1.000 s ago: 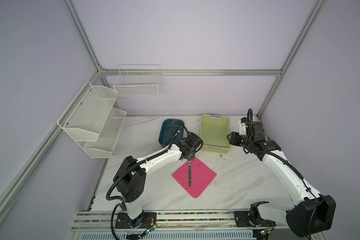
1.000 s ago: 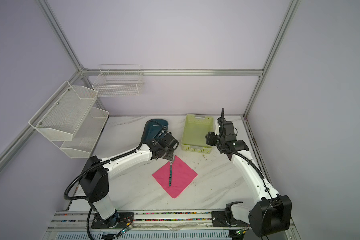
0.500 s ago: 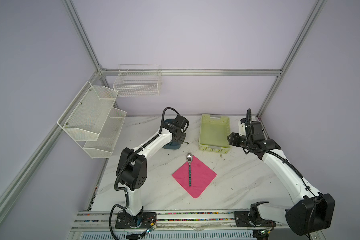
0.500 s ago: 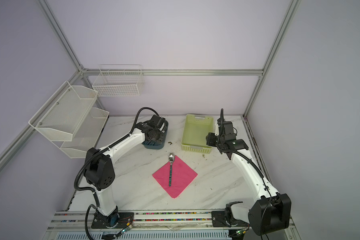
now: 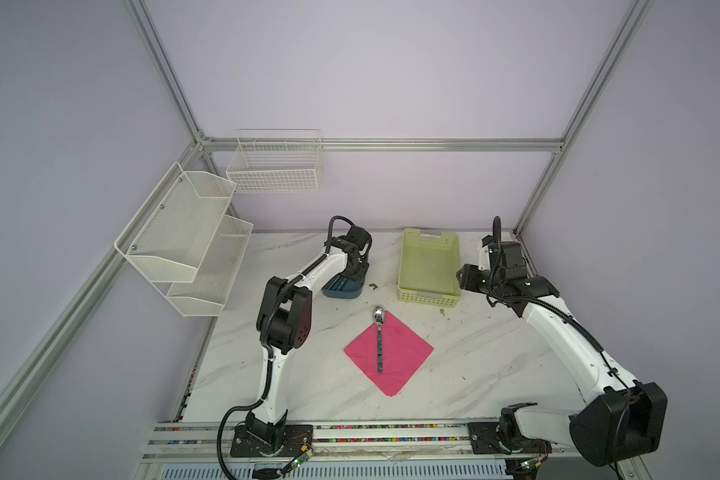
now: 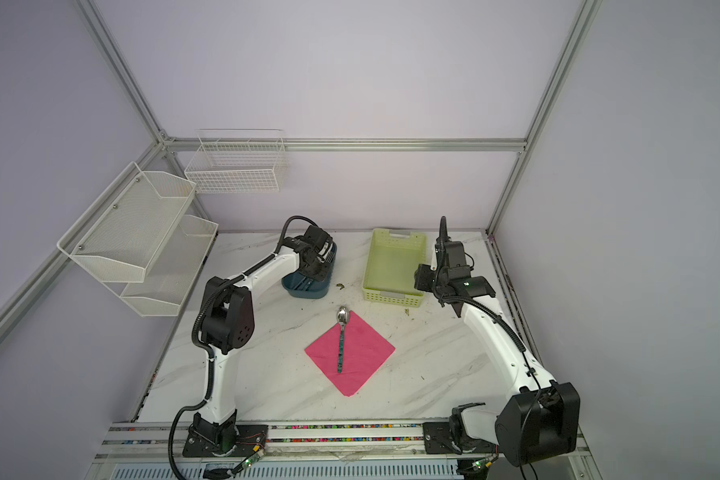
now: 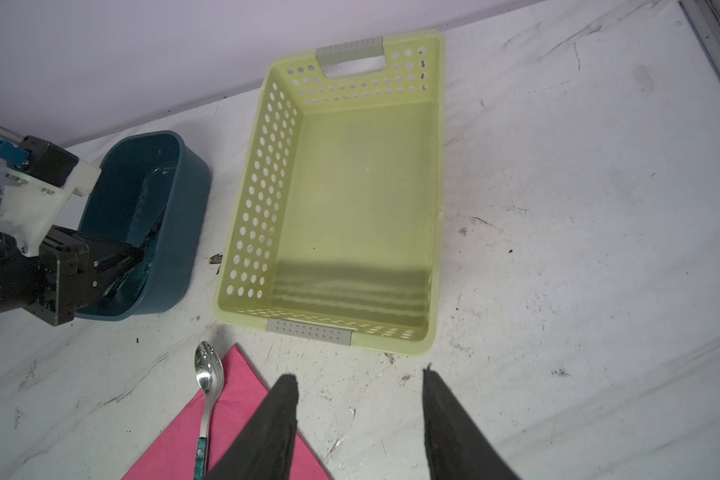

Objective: Place the utensils on the paper napkin and roll it up
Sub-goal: 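Move the left gripper over the teal tub above the green-handled fork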

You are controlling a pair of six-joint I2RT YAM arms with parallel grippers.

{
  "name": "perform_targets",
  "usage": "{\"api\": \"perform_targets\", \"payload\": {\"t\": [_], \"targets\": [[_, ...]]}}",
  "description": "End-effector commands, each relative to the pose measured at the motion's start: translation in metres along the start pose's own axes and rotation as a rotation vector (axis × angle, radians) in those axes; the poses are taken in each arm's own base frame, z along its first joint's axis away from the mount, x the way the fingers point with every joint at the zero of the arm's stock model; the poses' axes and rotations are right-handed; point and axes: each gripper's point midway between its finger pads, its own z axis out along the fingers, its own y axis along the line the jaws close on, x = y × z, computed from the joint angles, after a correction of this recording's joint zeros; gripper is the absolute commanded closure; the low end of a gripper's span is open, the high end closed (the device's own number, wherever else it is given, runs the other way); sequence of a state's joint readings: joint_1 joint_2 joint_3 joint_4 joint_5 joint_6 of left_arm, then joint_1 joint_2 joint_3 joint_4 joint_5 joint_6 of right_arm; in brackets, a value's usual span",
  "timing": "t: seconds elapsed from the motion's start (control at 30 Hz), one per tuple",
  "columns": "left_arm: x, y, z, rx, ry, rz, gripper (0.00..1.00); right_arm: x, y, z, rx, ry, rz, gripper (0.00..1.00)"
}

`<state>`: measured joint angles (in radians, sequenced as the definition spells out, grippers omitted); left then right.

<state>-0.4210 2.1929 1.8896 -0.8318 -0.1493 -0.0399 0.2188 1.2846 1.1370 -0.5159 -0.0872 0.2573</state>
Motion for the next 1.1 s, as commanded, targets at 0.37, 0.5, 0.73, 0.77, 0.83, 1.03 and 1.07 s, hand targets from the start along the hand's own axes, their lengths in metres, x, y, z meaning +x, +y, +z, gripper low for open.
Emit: {"api": "perform_targets", "payload": {"t": [0.37,0.5,0.73,0.77,0.83,1.03,1.07], "targets": [[-0.045,0.026,0.007,-0.048,-0.105,-0.065,0.79,-0.014,-0.002,0.002,0.035,-0.011,0.005,0.49],[-0.047,0.030,0.013,-0.048,-0.104,-0.075,0.79,-0.012,-0.003,0.005,0.036,-0.004,0.005,0.49],[-0.047,0.030,0.028,-0.035,-0.092,-0.081,0.79,-0.012,-0.003,0.010,0.040,0.004,-0.001,0.49],[-0.047,0.031,0.029,-0.038,-0.093,-0.083,0.79,-0.012,-0.003,0.011,0.040,0.004,-0.003,0.49],[-0.047,0.033,0.034,-0.046,-0.090,-0.086,0.79,-0.013,-0.003,0.011,0.039,0.002,-0.004,0.49],[-0.048,0.037,0.039,-0.066,-0.092,-0.093,0.76,-0.010,-0.004,0.016,0.041,0.013,-0.006,0.49],[-0.047,0.036,0.040,-0.065,-0.090,-0.091,0.76,-0.011,-0.004,0.016,0.040,0.010,-0.007,0.49]]}}
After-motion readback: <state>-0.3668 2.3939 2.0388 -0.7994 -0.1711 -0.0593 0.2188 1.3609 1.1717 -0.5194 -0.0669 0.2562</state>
